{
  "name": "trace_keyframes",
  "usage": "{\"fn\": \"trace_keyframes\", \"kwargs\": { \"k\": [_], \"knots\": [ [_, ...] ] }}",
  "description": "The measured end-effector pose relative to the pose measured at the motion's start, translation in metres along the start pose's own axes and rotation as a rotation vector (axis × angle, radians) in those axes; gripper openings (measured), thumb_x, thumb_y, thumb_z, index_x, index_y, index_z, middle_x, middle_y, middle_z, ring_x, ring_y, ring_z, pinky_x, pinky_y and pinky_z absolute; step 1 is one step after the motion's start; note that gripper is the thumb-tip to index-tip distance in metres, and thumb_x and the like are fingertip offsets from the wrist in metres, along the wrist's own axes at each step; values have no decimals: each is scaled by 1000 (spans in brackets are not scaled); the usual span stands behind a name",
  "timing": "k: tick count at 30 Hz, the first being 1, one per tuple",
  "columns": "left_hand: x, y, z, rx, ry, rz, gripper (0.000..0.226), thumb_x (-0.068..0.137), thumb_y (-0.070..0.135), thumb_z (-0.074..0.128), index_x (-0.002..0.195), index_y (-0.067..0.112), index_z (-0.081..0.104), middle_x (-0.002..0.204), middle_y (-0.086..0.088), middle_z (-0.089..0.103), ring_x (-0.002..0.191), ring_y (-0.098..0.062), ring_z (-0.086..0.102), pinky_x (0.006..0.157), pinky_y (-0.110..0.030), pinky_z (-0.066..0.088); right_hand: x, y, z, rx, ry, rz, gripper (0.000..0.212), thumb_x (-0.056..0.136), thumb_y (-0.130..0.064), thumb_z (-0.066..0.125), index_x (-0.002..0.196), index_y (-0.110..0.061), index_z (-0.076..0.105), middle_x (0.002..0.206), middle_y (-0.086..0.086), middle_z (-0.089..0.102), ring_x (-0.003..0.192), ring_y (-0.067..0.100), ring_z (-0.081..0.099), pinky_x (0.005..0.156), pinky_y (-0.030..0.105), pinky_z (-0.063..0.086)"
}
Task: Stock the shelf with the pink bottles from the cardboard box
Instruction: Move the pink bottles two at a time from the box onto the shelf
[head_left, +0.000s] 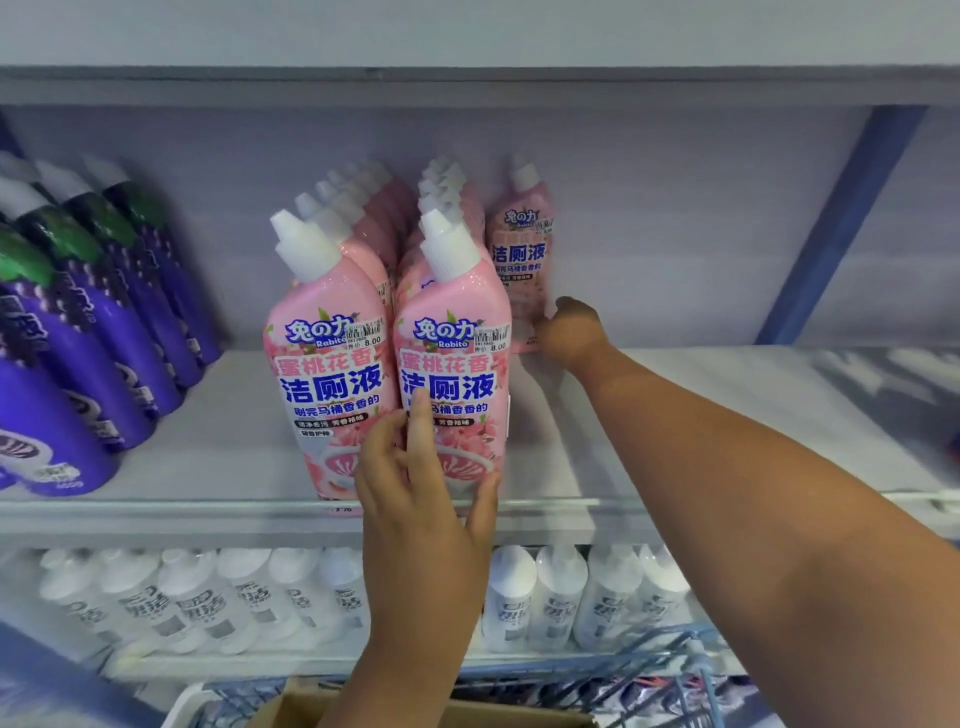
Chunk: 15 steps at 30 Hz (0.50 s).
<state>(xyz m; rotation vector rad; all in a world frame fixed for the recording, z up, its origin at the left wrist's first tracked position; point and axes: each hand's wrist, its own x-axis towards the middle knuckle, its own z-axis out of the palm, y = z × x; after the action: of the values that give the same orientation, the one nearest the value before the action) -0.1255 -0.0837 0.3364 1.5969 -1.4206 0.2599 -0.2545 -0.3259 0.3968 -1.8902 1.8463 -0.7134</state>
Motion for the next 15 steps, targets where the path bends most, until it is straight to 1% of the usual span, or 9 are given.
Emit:
{"fn": "trace_keyframes", "kwargs": {
  "k": [2,4,5,6,7,9,10,12,15],
  "knots": [
    [0,-2,-2,-11,-13,3,95,79,28,81,154,16,25,145,-17,32,134,-36,39,94,-53,54,-23,13,0,-36,-35,-26,49,100,-32,54,137,0,50,136,19,58,124,34,55,97,31,43],
    [-1,-3,-4,-45,-42,3,94,82,28,79,157,14,24,147,-17,30,135,-33,36,100,-44,49,-53,28,2,-143,-89,-68,58,97,-45,53,142,-9,48,139,14,57,127,33,54,102,35,43],
    [-2,-5,-6,-56,-61,11,92,83,27,77,157,14,24,149,-17,29,137,-32,34,102,-39,44,-70,33,2,-235,-117,-94,63,95,-54,47,143,-13,48,141,11,55,127,32,52,104,37,44],
    [-4,-7,-9,-55,-86,28,90,85,26,75,157,13,24,151,-17,28,139,-31,32,104,-38,42,-85,40,3,-327,-148,-123,68,93,-61,38,142,-16,48,143,10,53,128,33,50,106,40,44],
    [-6,-9,-13,-43,-121,48,89,86,25,74,158,14,23,153,-17,27,142,-30,29,106,-40,43,-98,47,2,-386,-165,-143,73,89,-66,30,140,-17,49,144,9,52,129,33,49,106,43,44],
    [-11,-14,-23,12,-204,81,87,87,27,72,158,18,23,155,-15,26,145,-33,28,108,-49,44,-126,57,-3,-426,-180,-151,83,83,-73,20,139,-18,49,145,9,50,132,33,45,107,47,42],
    [-16,-15,-29,54,-249,93,84,87,29,71,157,20,24,157,-14,25,145,-35,28,108,-52,44,-143,56,-10,-436,-183,-156,84,84,-73,21,140,-17,47,146,9,49,134,32,43,108,47,40],
    [-30,-16,-45,135,-352,105,79,90,37,67,156,24,27,162,-13,21,147,-37,23,113,-55,37,-181,52,-25,-449,-178,-172,74,94,-65,28,147,-15,41,152,11,43,140,32,37,113,49,35],
    [-58,-15,-71,235,-481,98,73,93,48,60,156,28,29,166,-11,15,150,-36,16,119,-52,26,-234,54,-37,-457,-146,-220,68,100,-59,33,154,-19,30,162,11,27,149,32,22,120,51,21]
  ]
}}
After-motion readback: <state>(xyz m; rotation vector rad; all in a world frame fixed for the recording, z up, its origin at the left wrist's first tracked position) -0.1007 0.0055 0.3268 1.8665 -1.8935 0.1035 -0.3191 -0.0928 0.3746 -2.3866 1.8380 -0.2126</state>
